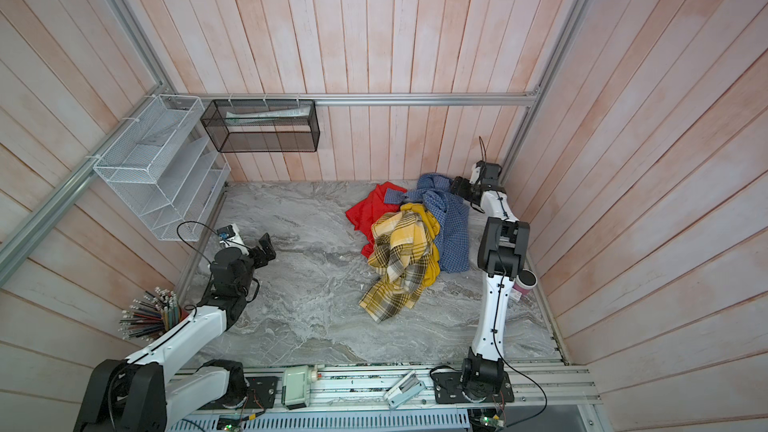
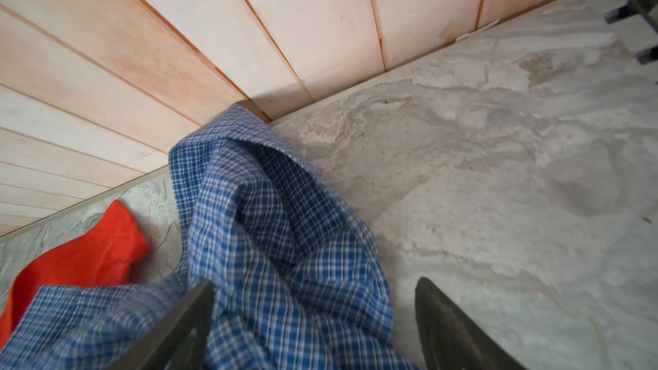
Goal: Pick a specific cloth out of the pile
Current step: 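Reach the right gripper forward to the blue checked shirt's far edge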
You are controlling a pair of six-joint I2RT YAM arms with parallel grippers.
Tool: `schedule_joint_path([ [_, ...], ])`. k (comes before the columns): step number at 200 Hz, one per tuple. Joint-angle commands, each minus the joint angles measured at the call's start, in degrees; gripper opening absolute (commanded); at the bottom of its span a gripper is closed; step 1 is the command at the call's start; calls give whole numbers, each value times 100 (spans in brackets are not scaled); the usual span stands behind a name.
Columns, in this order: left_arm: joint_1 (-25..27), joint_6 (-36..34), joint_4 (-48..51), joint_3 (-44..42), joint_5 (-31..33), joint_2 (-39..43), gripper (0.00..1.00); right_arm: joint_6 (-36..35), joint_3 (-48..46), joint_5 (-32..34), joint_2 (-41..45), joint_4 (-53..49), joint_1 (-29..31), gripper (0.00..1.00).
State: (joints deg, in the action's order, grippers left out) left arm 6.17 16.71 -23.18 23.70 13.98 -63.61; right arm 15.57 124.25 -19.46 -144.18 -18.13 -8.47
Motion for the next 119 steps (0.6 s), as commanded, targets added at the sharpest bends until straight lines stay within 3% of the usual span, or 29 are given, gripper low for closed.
schedule_joint_path([
  [1,20,-50,69,-68,-18,91,100,-303,1087,435,-553,-1072,135,88],
  [20,17,-32,84,-50,-18,72,100,-397,1888,643,-1132,-1649,261,83],
  [45,16,-8,81,-28,-52,69,100,-410,1837,645,-1277,-1617,349,72],
  [103,16,76,173,-30,-53,103,100,-298,1523,235,-1049,-1209,381,4],
  [119,23,104,190,-49,-45,122,100,-351,1069,137,-619,-895,420,0],
])
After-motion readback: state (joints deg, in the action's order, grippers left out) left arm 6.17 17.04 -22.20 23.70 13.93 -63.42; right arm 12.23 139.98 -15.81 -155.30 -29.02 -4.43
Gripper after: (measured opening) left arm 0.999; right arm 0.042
